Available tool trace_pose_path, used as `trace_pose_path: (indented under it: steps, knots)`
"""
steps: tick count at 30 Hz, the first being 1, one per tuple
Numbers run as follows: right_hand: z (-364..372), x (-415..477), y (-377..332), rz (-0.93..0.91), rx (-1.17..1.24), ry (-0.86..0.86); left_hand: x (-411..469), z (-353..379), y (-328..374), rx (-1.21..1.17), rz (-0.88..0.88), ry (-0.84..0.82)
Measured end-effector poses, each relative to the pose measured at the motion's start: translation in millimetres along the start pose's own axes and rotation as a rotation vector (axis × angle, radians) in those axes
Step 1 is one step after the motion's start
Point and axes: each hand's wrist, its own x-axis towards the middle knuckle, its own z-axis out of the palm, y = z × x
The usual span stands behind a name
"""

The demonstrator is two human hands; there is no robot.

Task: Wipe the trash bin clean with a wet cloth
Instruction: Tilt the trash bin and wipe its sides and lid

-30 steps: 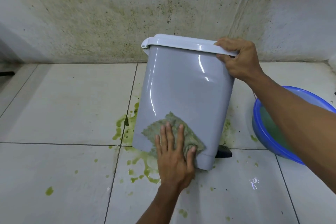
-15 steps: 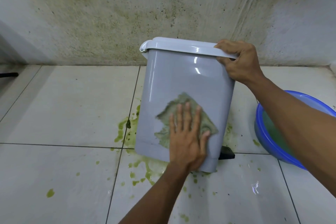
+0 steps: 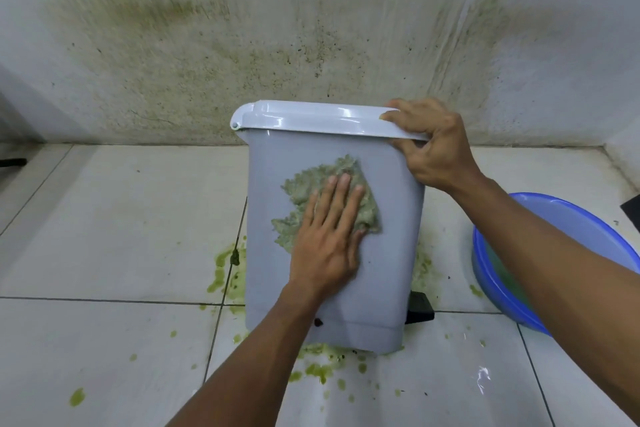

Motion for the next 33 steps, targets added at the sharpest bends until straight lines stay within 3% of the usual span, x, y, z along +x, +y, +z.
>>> trace_pose_path:
  steps: [4,10,18,28,33]
  knots:
    - [-1.4,-7.8,-14.1,-0.051,-0.005,0.032,-1.0,-13.9,-11.0,-0.112,-0.476,0.211]
    - [-12.2,-26.7,-20.1,-0.047,0.008,0.067,4.1,-25.9,-10.4,-0.095,-0.652,0.179]
    - [-14.8,-36.2,-26.3,-0.091,0.0,0.121,18.5,-52.2,-34.2,-0.381,-0.947,0.223]
    - [-14.9,-16.8,-63.2,-0.441,-0.073,0.04,-3.3,-78.8,-30.1,-0.458,-0.969,0.593]
    - [-44.8,-45.8,-82.8,-0.148,-0.046,-0.085,-15.8,-79.1,-9.0,-0.576,-0.901,0.591]
